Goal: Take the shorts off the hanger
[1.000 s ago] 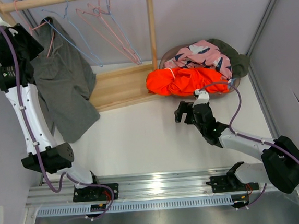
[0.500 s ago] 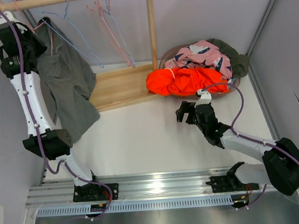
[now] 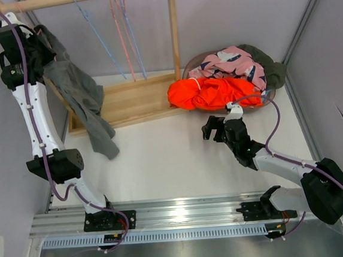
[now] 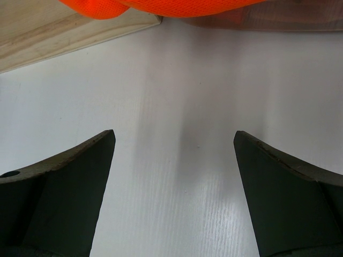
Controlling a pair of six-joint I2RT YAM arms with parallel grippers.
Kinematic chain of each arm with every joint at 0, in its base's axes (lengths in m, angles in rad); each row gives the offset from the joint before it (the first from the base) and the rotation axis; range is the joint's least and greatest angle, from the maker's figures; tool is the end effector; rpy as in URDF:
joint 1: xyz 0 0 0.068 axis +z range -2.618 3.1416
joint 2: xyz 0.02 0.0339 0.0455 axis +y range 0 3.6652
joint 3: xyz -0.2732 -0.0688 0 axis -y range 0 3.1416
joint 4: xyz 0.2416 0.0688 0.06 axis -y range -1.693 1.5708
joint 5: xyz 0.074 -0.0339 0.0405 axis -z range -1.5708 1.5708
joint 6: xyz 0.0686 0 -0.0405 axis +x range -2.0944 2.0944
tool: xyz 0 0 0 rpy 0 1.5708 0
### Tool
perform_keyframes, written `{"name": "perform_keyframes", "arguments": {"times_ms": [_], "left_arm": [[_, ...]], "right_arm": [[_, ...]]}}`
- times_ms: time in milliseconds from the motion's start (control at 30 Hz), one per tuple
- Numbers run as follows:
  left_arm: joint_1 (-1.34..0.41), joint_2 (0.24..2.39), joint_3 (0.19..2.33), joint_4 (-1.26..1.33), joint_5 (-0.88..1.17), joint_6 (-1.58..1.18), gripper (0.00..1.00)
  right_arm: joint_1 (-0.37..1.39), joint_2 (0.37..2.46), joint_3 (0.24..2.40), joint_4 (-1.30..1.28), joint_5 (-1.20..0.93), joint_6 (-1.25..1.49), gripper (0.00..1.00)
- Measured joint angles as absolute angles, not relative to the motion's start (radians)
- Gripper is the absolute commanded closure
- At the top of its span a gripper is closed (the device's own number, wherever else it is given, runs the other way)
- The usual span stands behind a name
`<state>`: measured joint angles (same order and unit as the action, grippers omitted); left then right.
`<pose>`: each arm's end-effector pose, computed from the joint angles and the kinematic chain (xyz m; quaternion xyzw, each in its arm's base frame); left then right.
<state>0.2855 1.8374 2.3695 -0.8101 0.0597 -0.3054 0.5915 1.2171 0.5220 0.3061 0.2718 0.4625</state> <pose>0.3914 0.1106 0.5122 -0.2151 0.7686 -0.0298 0.6018 0.2418 0.1403 0.2080 0.0223 0.8259 0.1804 0.5337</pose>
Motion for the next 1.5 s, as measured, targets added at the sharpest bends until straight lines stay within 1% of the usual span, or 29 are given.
{"name": "perform_keyframes", "arguments": {"times_ms": [233, 300, 367, 467, 567, 633, 767, 833, 1000, 1200, 1233, 1267, 1300, 1333, 1400, 1500], "left_arm": [[0.212, 1.768, 2.368, -0.835, 0.051, -0.315, 1.0], [0.184, 1.731, 2.363, -0.838, 0.044, -0.315, 1.0], [0.166, 1.674, 2.339, -0.85, 0.045, -0.315, 1.0], [0.152, 1.58, 2.293, -0.852, 0.056, -0.319, 1.0], [0.15, 1.496, 2.253, -0.846, 0.06, -0.33, 1.0], [0.149, 1.451, 2.223, -0.835, 0.065, -0.336, 1.0], [0.146, 1.406, 2.156, -0.825, 0.083, -0.341, 1.0], [0.146, 1.404, 2.131, -0.824, 0.089, -0.342, 1.0], [0.146, 1.404, 2.08, -0.829, 0.114, -0.35, 1.0], [0.145, 1.357, 2.051, -0.829, 0.147, -0.36, 1.0], [0.145, 1.339, 2.04, -0.828, 0.155, -0.362, 1.0], [0.145, 1.32, 2.028, -0.828, 0.162, -0.364, 1.0], [0.145, 1.299, 2.016, -0.826, 0.167, -0.366, 1.0], [0.145, 1.279, 2.004, -0.826, 0.172, -0.368, 1.0], [0.144, 1.24, 1.983, -0.826, 0.184, -0.37, 1.0], [0.144, 1.207, 1.969, -0.82, 0.189, -0.376, 1.0]], "right_arm": [[0.619, 1.197, 0.521, 0.309, 0.266, 0.44, 0.01], [0.677, 1.189, 0.554, 0.262, 0.284, 0.422, 0.01], [0.769, 1.187, 0.632, 0.208, 0.306, 0.402, 0.01], [0.931, 1.19, 0.812, 0.158, 0.334, 0.361, 0.01], [1.066, 1.251, 1.074, 0.14, 0.347, 0.307, 0.01], [1.163, 1.33, 1.264, 0.132, 0.353, 0.27, 0.01], [1.282, 1.537, 1.615, 0.128, 0.35, 0.199, 0.01], [1.32, 1.649, 1.757, 0.119, 0.344, 0.172, 0.01], [1.354, 1.896, 2.022, 0.055, 0.327, 0.156, 0.01], [1.354, 2.054, 2.137, 0.006, 0.332, 0.157, 0.02], [1.354, 2.068, 2.146, 0.006, 0.336, 0.155, 0.07], [1.354, 2.078, 2.15, 0.007, 0.343, 0.152, 0.15], [1.354, 2.085, 2.152, 0.012, 0.355, 0.149, 0.26], [1.354, 2.09, 2.155, 0.015, 0.364, 0.141, 0.6], [1.354, 2.095, 2.155, 0.027, 0.381, 0.13, 1.0], [1.361, 2.096, 2.148, 0.043, 0.395, 0.133, 1.0]]}}
